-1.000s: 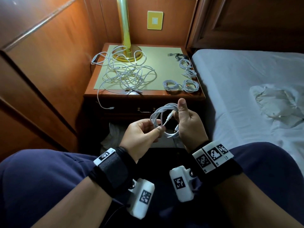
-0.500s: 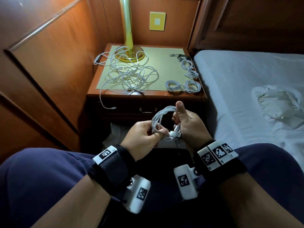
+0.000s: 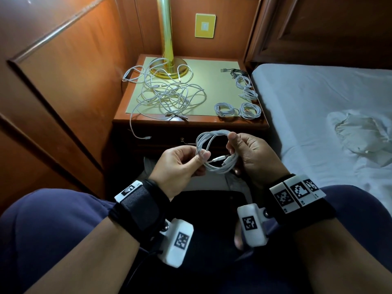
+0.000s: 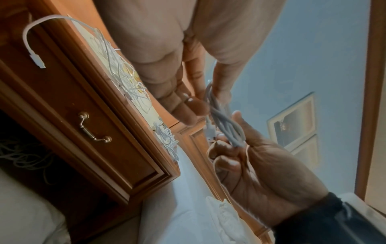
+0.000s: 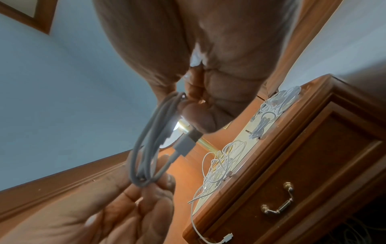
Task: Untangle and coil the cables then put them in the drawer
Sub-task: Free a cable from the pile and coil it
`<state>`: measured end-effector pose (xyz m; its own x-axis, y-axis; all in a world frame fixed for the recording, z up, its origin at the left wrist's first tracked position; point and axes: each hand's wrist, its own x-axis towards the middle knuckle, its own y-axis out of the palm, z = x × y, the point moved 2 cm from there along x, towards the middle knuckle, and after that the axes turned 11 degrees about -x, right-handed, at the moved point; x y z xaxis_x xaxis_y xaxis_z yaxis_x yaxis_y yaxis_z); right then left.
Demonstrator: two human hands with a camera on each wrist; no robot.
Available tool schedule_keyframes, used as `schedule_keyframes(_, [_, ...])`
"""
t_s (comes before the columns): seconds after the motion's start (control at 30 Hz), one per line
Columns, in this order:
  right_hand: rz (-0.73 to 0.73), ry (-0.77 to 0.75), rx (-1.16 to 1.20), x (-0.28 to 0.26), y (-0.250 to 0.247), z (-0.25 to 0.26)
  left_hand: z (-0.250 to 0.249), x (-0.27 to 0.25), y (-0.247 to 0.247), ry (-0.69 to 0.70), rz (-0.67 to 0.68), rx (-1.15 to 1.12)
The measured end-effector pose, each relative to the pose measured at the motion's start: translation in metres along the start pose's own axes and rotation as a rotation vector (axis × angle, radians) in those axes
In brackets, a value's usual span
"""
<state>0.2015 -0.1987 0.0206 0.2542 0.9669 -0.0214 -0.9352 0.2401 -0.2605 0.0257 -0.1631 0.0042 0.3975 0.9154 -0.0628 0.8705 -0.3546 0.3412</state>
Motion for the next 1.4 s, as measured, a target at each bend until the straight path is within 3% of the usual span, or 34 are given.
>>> schedule_keyframes(0.17, [0.011, -0.022, -0.060, 0.005, -0.001, 0.000, 0.008, 0.004, -0.001, -0.071, 0.021, -0.149])
schedule_keyframes(0.5, [0.147, -0.103, -0.066, 0.071, -0.008, 0.040, -0.051, 0.063, 0.001, 0.064, 0.073, -0.393])
schedule_keyframes(0.63, [0.114, -0.085, 0.023, 0.112, -0.014, 0.034, -0.061, 0.109, 0.001, 0.183, 0.092, -0.102])
schedule_keyframes(0.87, [-0.229, -0.194, -0.202, 0.155, -0.022, -0.001, -0.037, 0.174, 0.010, 0.278, 0.159, 0.450])
schedule_keyframes(1.07, [-0.226, -0.174, -0.205, 0.190, -0.030, 0.001, -0.038, 0.219, 0.011, 0.254, 0.198, 0.365])
schedule_keyframes(1.23, [-0.255, -0.134, -0.216, 0.216, -0.031, -0.012, -0.018, 0.232, 0.003, 0.270, 0.277, 0.429])
schedule_keyframes(1.3, [-0.285, -0.122, -0.174, 0.221, -0.033, -0.016, -0.011, 0.235, 0.001, 0.258, 0.252, 0.388])
schedule_keyframes(1.4, [-0.315, -0.069, -0.112, 0.222, -0.032, -0.018, -0.007, 0.240, 0.000, 0.145, 0.148, 0.140])
